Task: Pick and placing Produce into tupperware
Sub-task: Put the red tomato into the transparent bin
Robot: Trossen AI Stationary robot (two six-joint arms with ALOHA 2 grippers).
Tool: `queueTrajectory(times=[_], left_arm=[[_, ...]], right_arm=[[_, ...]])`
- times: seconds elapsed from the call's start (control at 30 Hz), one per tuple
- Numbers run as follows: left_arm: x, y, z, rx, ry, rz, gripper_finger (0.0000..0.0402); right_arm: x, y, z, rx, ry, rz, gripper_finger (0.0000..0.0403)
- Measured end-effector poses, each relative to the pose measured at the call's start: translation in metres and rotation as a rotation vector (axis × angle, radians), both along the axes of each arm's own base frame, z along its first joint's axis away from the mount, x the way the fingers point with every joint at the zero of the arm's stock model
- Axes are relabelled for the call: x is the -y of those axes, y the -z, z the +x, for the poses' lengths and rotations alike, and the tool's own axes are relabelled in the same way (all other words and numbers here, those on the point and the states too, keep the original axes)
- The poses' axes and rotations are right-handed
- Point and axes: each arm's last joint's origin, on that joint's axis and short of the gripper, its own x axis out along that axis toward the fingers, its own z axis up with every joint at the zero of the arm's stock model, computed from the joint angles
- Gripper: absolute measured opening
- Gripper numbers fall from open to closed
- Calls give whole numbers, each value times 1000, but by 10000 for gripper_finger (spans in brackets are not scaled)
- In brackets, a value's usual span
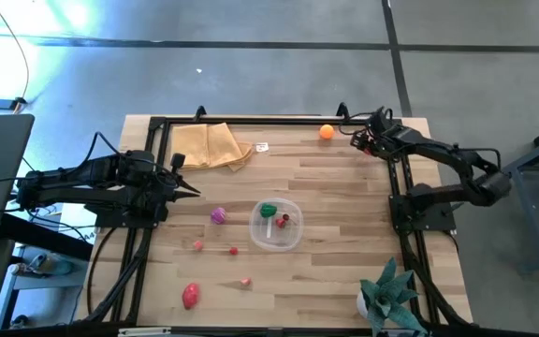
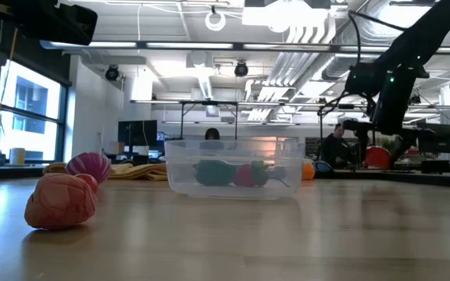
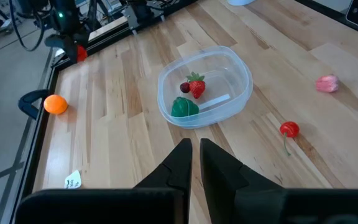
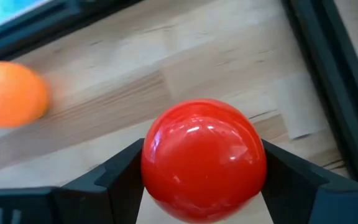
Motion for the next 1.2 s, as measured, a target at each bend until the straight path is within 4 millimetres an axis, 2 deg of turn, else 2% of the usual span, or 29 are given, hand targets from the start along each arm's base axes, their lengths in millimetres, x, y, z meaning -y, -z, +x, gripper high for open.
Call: queueTrajectory(times=[0.2, 0.43, 0.8, 1.0, 1.2], left_arm=[[0, 0, 0, 0, 0, 0, 24], [0, 0, 0, 0, 0, 0, 24], [0, 0, 0, 0, 0, 0, 24], [0, 0, 0, 0, 0, 0, 24], [0, 0, 0, 0, 0, 0, 24]], right_arm=[[-15, -21, 8, 80, -106, -74, 248], [-35, -55, 25, 218, -293, -208, 248], [-74, -95, 78, 511, -682, -464, 248], [-103, -103, 109, 612, -887, -609, 248], [-131, -97, 140, 663, -1074, -731, 248]])
